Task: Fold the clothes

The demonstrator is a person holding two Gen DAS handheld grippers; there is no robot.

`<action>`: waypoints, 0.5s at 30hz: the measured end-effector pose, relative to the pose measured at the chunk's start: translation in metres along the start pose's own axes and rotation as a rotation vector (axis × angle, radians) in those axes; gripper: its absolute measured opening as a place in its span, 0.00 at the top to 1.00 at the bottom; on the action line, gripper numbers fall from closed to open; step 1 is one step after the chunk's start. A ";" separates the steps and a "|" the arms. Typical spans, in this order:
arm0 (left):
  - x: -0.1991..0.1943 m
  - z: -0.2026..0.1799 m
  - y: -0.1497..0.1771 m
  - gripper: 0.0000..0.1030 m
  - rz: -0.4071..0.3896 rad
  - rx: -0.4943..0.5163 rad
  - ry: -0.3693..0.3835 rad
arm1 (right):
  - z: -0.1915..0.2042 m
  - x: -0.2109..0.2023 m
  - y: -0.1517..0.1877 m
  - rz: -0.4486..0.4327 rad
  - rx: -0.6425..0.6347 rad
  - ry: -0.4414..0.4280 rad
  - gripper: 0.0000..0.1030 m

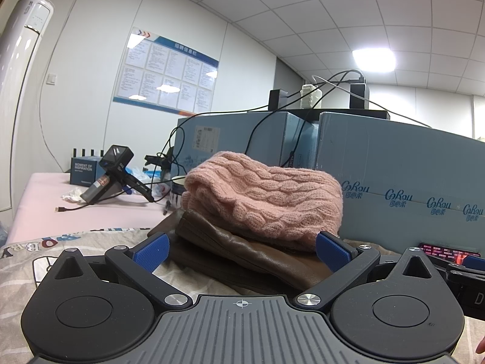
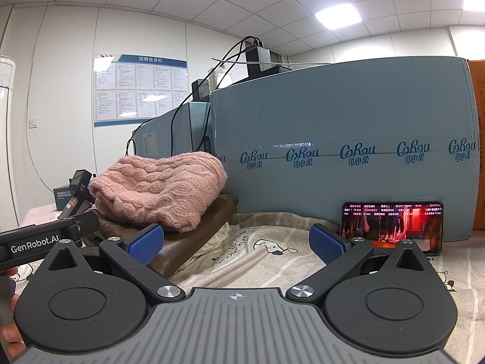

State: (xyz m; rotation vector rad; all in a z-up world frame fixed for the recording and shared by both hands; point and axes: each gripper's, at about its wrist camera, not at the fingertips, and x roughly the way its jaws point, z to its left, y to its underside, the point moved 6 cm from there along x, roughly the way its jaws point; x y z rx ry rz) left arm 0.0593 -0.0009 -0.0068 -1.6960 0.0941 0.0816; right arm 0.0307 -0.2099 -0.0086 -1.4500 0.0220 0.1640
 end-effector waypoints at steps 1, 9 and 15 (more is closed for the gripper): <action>0.000 0.000 0.000 0.00 0.000 0.000 0.000 | 0.000 0.000 0.000 -0.003 0.002 -0.001 0.00; -0.001 0.000 0.000 0.00 -0.004 0.000 0.001 | 0.000 0.000 0.000 0.001 0.002 0.000 0.00; -0.001 0.000 0.000 0.00 -0.003 -0.001 0.001 | -0.001 0.001 0.001 0.002 0.002 0.000 0.00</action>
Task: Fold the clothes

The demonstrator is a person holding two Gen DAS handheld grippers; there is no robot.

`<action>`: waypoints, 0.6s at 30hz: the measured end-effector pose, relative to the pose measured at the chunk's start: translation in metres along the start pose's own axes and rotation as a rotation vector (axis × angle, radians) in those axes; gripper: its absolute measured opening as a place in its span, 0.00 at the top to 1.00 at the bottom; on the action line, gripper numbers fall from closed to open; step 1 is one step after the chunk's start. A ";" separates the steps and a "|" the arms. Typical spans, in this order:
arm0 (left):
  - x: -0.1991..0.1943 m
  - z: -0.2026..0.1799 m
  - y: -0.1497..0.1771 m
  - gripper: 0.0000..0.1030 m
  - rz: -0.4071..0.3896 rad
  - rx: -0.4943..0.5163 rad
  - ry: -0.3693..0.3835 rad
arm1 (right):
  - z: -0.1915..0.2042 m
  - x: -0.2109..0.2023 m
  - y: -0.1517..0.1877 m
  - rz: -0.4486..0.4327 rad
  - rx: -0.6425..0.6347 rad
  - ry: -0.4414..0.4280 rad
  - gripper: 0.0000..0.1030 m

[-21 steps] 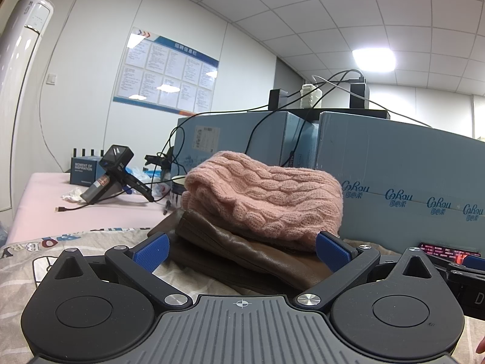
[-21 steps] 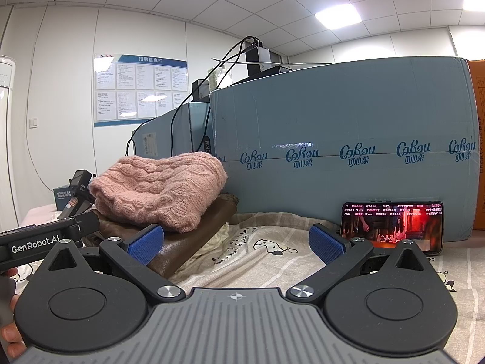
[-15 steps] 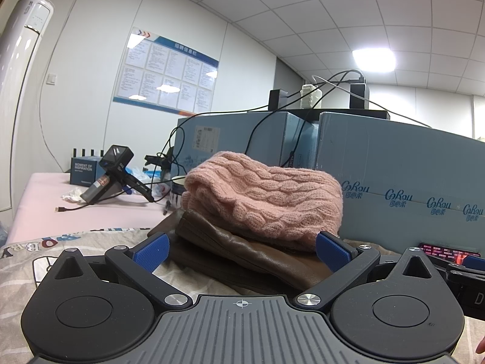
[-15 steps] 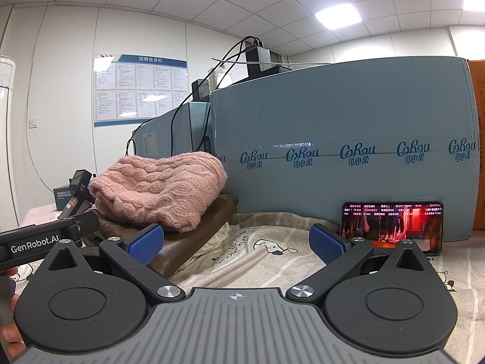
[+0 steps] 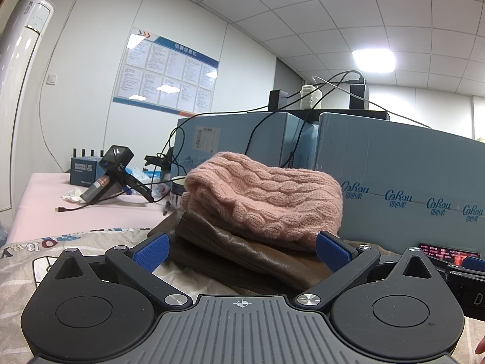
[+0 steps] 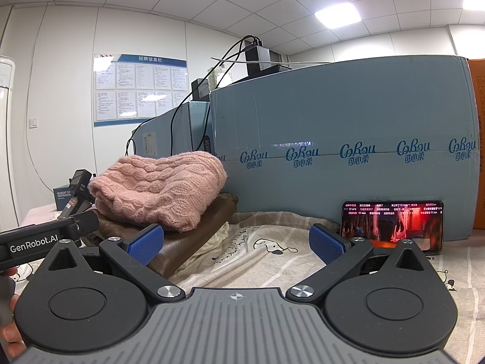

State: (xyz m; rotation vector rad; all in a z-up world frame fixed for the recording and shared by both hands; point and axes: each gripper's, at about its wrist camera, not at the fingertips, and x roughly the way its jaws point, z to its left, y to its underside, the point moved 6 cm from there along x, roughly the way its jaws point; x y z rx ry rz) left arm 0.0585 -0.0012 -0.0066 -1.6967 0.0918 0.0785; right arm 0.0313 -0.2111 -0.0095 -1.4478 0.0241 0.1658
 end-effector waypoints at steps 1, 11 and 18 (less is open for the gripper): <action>0.000 0.000 0.000 0.00 0.000 0.000 0.000 | -0.002 0.002 0.001 0.000 0.000 0.000 0.00; 0.001 0.000 0.000 0.00 0.003 -0.002 0.001 | 0.000 0.001 0.001 0.005 0.004 0.001 0.00; 0.001 0.000 0.000 0.00 0.008 -0.002 0.003 | 0.000 0.001 0.001 0.011 0.007 0.004 0.00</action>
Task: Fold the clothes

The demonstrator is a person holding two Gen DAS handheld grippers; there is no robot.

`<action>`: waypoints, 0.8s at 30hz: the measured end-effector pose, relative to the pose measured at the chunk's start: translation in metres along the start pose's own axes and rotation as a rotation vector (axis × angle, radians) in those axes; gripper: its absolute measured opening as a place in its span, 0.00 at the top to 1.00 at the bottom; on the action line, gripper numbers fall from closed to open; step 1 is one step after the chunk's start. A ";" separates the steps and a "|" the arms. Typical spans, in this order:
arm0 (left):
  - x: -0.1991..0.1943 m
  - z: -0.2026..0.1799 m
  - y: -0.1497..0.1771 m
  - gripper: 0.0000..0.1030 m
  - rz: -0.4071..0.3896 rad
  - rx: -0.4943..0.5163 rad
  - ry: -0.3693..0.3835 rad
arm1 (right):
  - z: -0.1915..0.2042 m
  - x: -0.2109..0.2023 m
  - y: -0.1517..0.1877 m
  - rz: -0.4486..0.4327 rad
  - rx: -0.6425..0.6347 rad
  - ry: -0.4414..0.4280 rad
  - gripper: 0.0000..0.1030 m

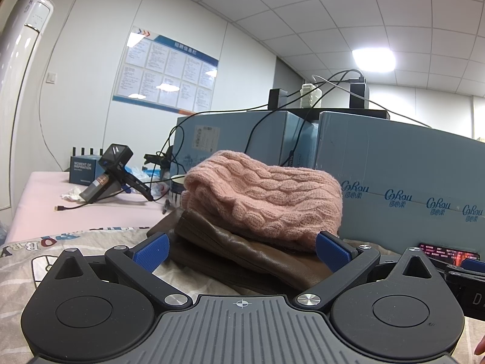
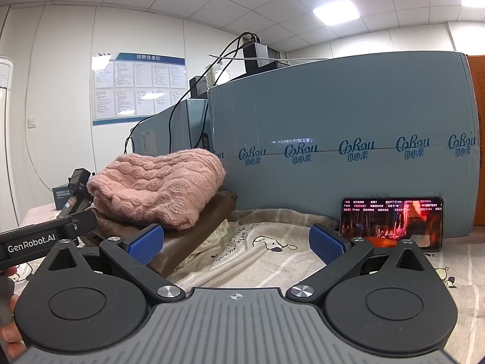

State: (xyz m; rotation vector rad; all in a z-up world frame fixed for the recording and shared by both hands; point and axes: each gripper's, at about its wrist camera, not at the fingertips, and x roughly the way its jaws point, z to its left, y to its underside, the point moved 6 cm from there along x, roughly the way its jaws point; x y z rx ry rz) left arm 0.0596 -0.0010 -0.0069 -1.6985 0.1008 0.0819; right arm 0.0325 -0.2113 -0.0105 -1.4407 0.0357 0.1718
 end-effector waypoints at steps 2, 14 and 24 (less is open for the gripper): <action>0.000 0.000 0.000 0.00 0.001 0.001 0.001 | 0.000 0.000 0.000 -0.001 0.001 0.001 0.00; -0.008 -0.002 -0.005 0.00 -0.039 -0.043 0.079 | 0.003 -0.011 -0.001 0.004 -0.012 0.074 0.00; -0.025 -0.017 -0.014 0.00 -0.078 -0.060 0.260 | 0.000 -0.060 -0.007 0.023 -0.009 0.196 0.00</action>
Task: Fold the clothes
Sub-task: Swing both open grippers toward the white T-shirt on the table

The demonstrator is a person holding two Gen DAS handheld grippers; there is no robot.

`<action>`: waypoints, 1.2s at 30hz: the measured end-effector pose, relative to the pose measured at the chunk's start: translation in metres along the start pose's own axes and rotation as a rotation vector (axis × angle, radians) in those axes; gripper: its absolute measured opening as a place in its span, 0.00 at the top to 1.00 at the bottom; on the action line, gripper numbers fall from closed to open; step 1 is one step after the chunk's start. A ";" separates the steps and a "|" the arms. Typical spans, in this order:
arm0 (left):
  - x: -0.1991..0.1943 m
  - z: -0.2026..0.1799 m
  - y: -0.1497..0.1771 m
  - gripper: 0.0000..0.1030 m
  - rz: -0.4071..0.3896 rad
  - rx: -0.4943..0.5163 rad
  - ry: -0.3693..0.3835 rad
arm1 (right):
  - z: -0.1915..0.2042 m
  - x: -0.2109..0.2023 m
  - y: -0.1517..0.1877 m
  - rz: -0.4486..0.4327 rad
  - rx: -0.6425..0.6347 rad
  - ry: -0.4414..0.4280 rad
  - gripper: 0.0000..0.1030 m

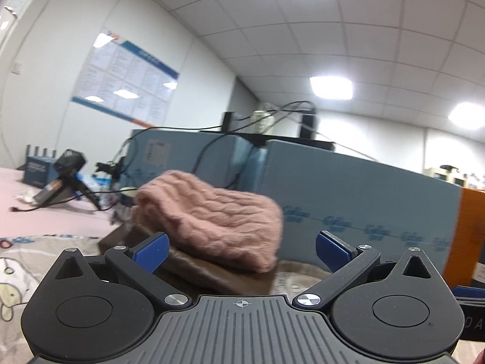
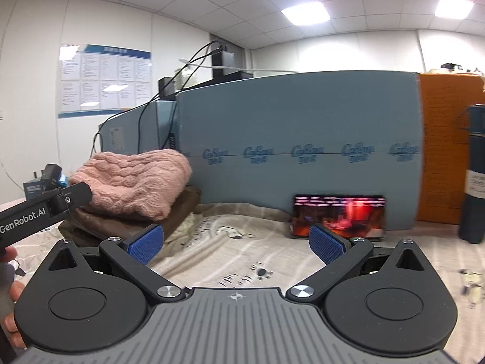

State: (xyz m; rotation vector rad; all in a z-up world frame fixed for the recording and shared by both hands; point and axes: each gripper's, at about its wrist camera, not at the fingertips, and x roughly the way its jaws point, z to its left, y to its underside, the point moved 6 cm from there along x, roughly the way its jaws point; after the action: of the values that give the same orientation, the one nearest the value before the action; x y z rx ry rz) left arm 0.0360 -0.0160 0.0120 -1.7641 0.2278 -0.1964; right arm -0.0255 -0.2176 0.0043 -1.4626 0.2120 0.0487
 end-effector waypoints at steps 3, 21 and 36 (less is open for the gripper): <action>-0.008 -0.011 -0.005 0.00 -0.008 0.014 0.056 | -0.009 -0.020 -0.003 -0.013 0.015 0.045 0.00; -0.044 -0.135 0.020 0.00 0.267 0.010 0.639 | -0.121 -0.159 0.006 -0.020 -0.001 0.383 0.00; -0.040 -0.272 0.085 0.01 0.700 -0.165 0.950 | -0.289 -0.249 0.039 0.176 -0.143 0.729 0.00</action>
State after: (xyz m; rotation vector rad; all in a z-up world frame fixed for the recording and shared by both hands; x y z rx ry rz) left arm -0.0760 -0.2799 -0.0168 -1.5241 1.5441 -0.4989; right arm -0.3085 -0.4751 -0.0183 -1.5509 0.9451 -0.3384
